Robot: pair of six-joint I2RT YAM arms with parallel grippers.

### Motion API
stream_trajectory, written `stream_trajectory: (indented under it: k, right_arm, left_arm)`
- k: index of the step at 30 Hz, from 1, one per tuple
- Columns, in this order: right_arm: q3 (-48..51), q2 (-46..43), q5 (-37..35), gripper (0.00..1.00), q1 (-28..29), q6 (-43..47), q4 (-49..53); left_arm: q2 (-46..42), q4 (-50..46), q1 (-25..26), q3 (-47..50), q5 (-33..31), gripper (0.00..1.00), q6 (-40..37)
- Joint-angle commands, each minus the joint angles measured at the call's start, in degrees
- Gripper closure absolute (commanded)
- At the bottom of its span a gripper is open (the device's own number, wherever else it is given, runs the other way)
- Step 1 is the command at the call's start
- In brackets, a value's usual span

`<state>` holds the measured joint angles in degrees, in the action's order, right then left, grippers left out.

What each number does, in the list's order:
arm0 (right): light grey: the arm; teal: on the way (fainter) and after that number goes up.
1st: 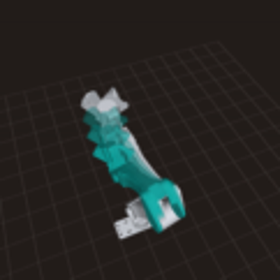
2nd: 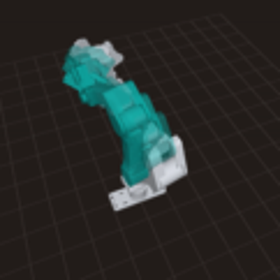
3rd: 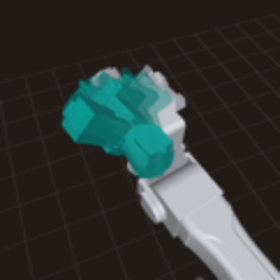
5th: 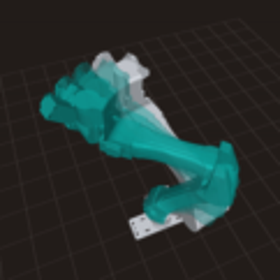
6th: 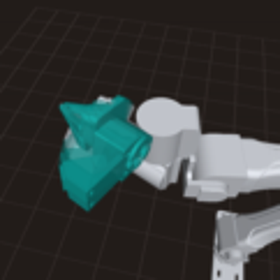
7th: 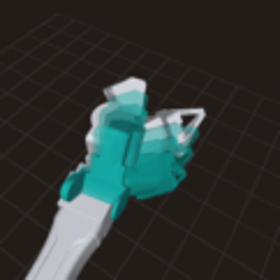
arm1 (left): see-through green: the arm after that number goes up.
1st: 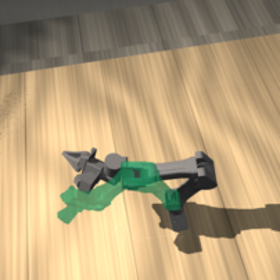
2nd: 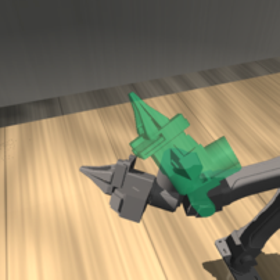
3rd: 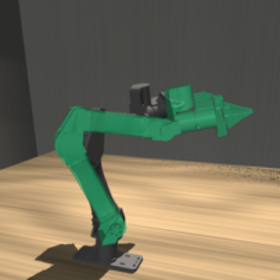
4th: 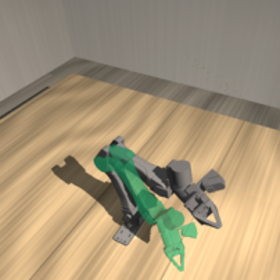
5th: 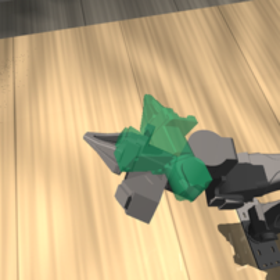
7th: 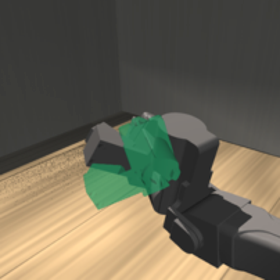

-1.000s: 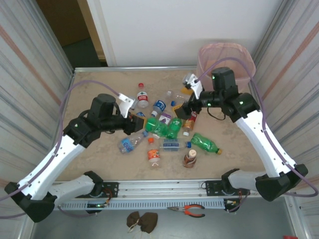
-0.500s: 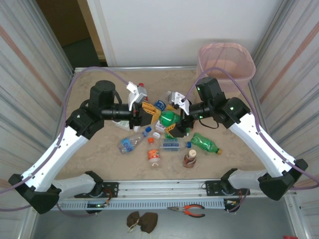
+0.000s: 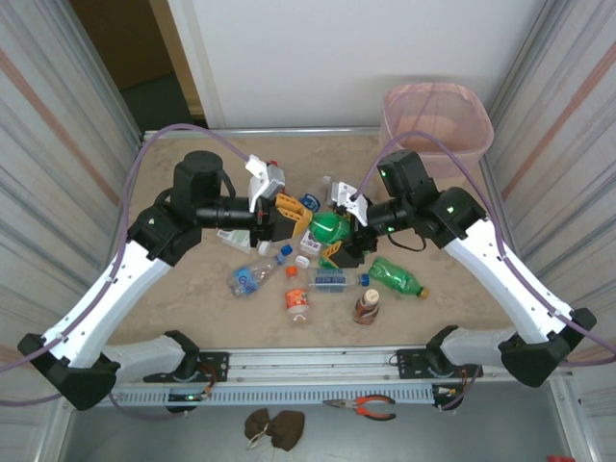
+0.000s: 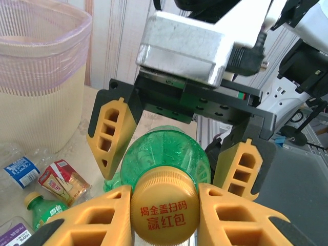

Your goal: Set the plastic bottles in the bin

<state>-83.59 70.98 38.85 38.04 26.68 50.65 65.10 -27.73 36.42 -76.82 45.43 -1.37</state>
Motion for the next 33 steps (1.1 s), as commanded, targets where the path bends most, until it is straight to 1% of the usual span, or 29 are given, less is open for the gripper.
stream_trajectory:
  k: [1, 2, 8, 12, 18, 21, 22, 24, 27, 31, 33]
  right_arm:
    - [-2.1, -1.1, -0.8, 0.11, 0.8, 0.8, 2.2]
    - [-2.3, -1.3, -1.0, 0.11, 0.8, 0.8, 2.2]
    - [-2.6, -1.8, -1.6, 0.18, 1.2, 1.2, 3.6]
    - [-2.6, -1.7, -1.8, 0.27, 1.3, 1.4, 4.1]
    - [-2.1, -1.8, -1.5, 0.36, 1.5, 1.5, 4.1]
    - [-2.0, -1.9, -1.4, 0.39, 1.5, 1.5, 4.0]
    - [-2.1, -1.8, -1.5, 0.39, 1.5, 1.4, 3.8]
    - [-2.0, -1.9, -2.2, 0.4, 1.4, 1.4, 3.7]
    - [-2.0, -1.7, -2.7, 0.4, 0.4, 1.1, 3.5]
    - [-2.4, -1.5, -2.6, 0.44, -4.1, -1.3, 1.8]
    - [-2.9, -1.5, -3.5, 0.44, -6.9, -3.4, 0.1]
  left_arm:
    - [0.2, -2.4, -0.2, -2.1, 0.0, 0.78, -2.0]
    - [0.1, -2.9, -0.2, -2.3, -0.2, 0.78, -2.3]
    - [-0.4, -4.0, -0.3, -2.7, -0.5, 0.78, -2.8]
    - [-0.6, -3.7, -0.3, -2.6, -0.2, 0.78, -2.6]
    - [-1.0, -3.2, -0.3, -2.2, -0.4, 0.75, -2.2]
    - [-1.5, -2.0, -0.3, -1.6, -1.1, 0.7, -1.6]
    - [-1.7, -1.5, -0.3, -1.2, -1.3, 0.66, -1.5]
    - [-2.0, -0.7, -0.2, -0.7, -2.3, 0.53, -1.1]
    - [-2.5, -0.6, -0.3, -0.2, -4.3, 0.43, -1.5]
    - [-3.3, -1.1, -0.3, 0.6, -8.3, 0.35, -1.9]
    - [-4.0, -1.1, -0.3, 1.2, -10.4, 0.33, -2.1]
